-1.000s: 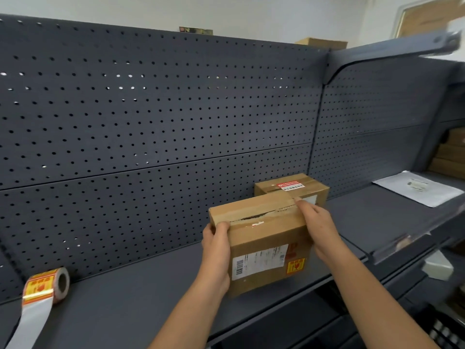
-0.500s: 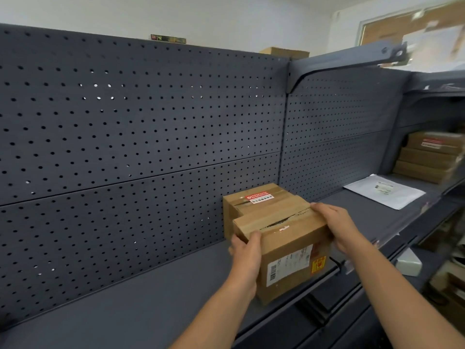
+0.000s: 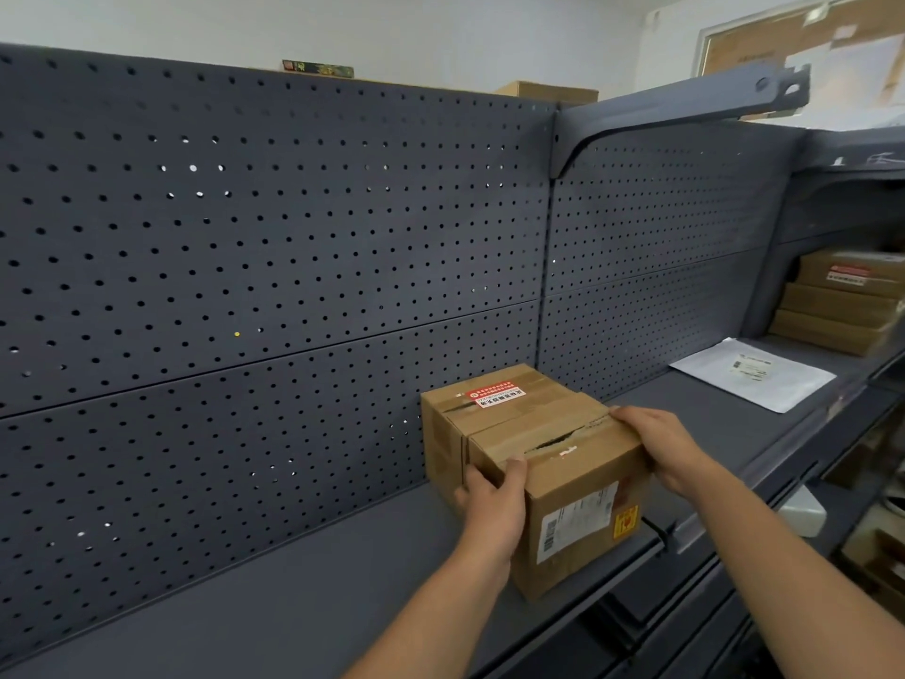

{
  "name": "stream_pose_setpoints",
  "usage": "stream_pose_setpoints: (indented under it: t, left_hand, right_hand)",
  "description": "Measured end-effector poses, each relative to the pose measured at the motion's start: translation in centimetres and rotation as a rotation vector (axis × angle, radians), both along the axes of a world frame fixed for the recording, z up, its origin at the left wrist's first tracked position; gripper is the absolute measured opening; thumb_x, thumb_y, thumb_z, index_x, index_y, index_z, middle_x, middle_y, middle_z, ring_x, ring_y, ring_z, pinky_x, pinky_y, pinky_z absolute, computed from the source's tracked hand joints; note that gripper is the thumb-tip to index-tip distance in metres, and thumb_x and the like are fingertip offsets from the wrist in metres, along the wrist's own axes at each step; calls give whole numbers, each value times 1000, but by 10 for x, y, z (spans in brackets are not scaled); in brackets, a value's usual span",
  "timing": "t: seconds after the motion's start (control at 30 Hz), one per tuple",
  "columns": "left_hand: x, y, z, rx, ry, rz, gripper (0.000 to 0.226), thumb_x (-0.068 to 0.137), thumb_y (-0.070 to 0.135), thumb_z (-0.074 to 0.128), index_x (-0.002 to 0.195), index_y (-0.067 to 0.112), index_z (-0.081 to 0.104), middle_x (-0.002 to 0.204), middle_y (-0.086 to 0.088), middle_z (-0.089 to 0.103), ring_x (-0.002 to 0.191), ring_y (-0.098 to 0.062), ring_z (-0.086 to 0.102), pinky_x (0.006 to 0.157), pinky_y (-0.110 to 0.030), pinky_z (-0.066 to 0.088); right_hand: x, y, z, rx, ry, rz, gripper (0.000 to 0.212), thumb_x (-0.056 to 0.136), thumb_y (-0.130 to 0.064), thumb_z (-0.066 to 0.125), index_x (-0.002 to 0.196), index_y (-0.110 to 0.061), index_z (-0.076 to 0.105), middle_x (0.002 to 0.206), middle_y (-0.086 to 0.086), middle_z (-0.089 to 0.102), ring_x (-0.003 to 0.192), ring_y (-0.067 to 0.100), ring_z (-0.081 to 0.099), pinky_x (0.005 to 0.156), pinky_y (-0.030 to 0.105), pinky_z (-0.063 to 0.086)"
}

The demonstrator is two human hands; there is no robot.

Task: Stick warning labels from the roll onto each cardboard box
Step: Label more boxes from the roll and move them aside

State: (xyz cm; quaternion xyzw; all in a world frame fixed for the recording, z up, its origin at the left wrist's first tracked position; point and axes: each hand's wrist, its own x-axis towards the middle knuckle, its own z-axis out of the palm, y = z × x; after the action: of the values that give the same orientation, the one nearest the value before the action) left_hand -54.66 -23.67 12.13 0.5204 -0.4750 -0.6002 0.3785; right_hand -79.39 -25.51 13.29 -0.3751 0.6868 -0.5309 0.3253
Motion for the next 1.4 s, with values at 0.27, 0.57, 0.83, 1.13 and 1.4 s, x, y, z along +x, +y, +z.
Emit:
stream_pose_setpoints:
  t: [0.27, 0.57, 0.83, 1.13, 1.4]
  left_hand:
    - [-5, -2, -5, -35, 28, 10, 94, 97, 65, 55, 166, 22, 8, 166, -2, 14, 149, -28, 33, 118, -41, 36]
    - [12, -9, -1, -84, -57, 7, 65, 101, 54, 52, 155, 20, 38, 140, 3, 51, 125, -18, 51, 102, -35, 43]
    - [74, -6, 14, -599, -672, -17, 36, 100, 38, 51, 133, 28, 62, 128, 10, 60, 110, -9, 60, 91, -32, 54]
    - [159, 11, 11, -917, -1080, 99, 43, 100, 38, 50, 141, 26, 53, 131, 10, 55, 116, -15, 54, 94, -30, 47]
    - [226, 44, -2, -851, -1133, 168, 46, 99, 35, 50, 144, 26, 53, 132, 13, 55, 116, -13, 53, 97, -28, 46]
  right_hand:
    - [-10, -3, -6, -19, 118, 20, 23, 97, -40, 68, 99, -21, 82, 107, 6, 71, 102, 27, 61, 93, 46, 51]
    - [-6, 0, 3, 14, 595, -122, 25, 94, -45, 70, 89, -20, 73, 87, -1, 70, 89, 21, 65, 71, 36, 53]
    - [57, 9, 33, -223, 1035, -90, 22, 95, -25, 62, 111, -15, 73, 104, 2, 71, 98, 25, 59, 78, 40, 53]
    - [146, 42, 30, -345, 1051, 188, 36, 96, -28, 59, 131, -22, 63, 121, -11, 63, 115, 10, 54, 94, 29, 48]
    - [222, 55, 9, -417, 1013, 336, 42, 92, -38, 52, 128, -22, 65, 115, -11, 65, 105, 9, 56, 90, 32, 52]
